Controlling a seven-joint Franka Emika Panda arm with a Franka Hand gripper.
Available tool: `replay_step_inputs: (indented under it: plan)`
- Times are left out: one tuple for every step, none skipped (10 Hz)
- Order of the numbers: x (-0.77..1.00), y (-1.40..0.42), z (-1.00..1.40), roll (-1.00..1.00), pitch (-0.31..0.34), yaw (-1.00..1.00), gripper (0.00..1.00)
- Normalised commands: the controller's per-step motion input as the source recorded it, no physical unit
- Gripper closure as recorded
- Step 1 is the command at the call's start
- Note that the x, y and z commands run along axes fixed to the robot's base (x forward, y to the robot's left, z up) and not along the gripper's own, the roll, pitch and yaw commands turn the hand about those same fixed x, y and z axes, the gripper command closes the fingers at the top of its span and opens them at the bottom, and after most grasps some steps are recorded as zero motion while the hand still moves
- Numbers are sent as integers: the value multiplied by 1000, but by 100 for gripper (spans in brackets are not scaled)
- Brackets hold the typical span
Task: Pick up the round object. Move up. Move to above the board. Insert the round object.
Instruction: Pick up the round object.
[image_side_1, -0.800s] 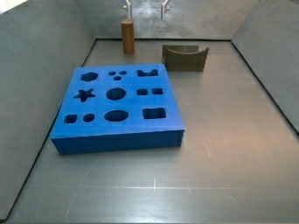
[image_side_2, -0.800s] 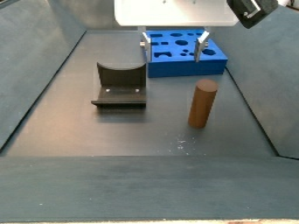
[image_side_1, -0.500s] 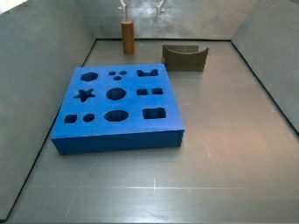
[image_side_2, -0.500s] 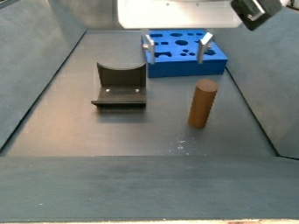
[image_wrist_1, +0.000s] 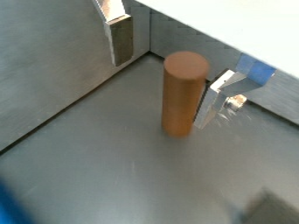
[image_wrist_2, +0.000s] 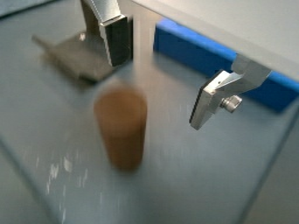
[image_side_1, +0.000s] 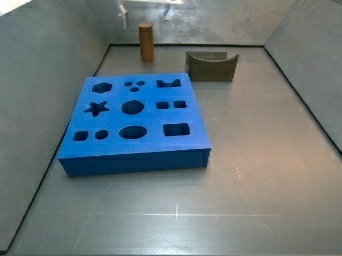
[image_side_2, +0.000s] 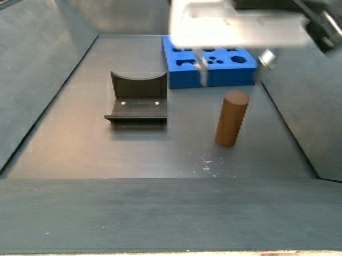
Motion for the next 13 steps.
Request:
replay_step_inputs:
  plan:
    - [49,0,-29,0,0,0,0]
    - [411,423,-37,-300,223,-3,0]
    - [423,223,-151,-263,251,-100,0]
    - [20,0,0,0,14,-6,0]
    - [0,0,0,0,20,0,0]
    - [0,0,-217,0,0,0,0]
    - [17,120,-391,-217,-46,0,0]
    - [0,0,0,0,-14,0,0]
    - [0,0,0,0,0,0,100]
    - [0,0,0,11,0,0,100]
    - [0,14,0,29,0,0,100]
    - [0,0,0,0,0,0,100]
    - [0,0,0,0,0,0,100]
